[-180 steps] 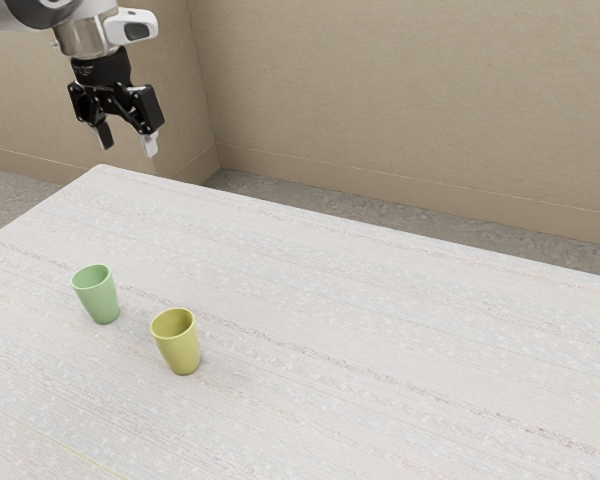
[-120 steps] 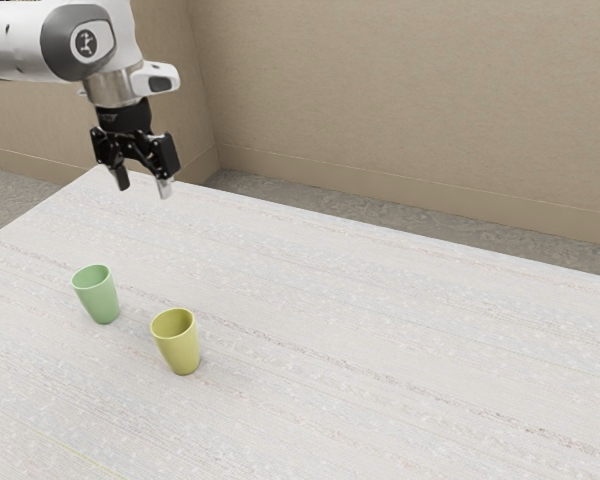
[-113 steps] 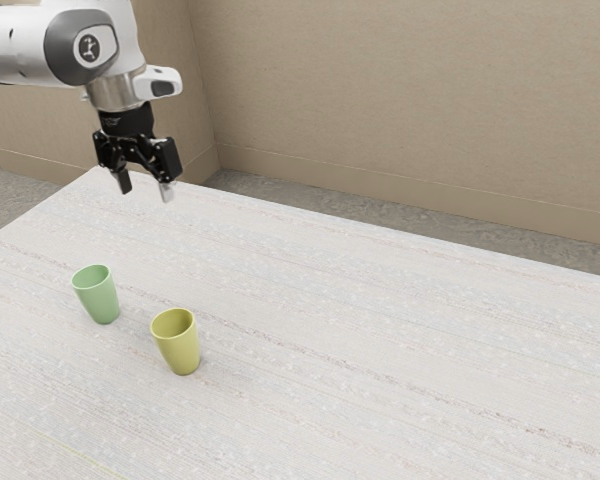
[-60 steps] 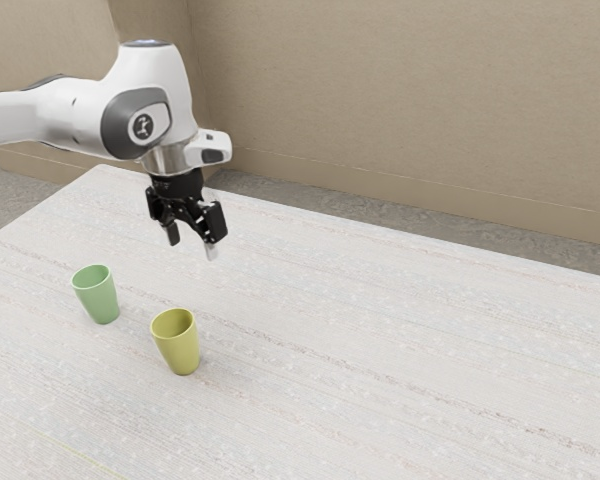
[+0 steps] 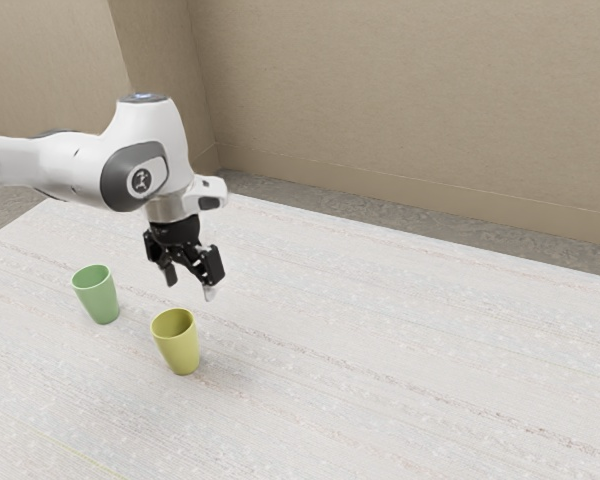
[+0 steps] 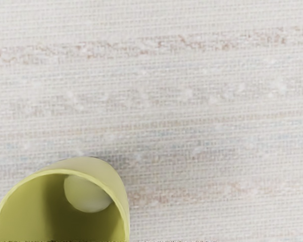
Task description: Place the right cup onto the left cup
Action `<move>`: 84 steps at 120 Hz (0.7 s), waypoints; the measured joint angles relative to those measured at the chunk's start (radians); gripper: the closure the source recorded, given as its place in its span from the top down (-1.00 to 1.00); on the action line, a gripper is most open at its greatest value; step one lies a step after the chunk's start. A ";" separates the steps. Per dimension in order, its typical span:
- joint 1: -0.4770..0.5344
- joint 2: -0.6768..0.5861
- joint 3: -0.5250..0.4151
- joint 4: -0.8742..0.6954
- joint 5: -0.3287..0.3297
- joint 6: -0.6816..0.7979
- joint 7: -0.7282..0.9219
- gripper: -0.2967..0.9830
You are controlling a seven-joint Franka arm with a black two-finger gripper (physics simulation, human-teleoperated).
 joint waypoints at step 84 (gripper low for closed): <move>0.046 0.024 -0.005 -0.125 0.001 0.126 -0.036 0.50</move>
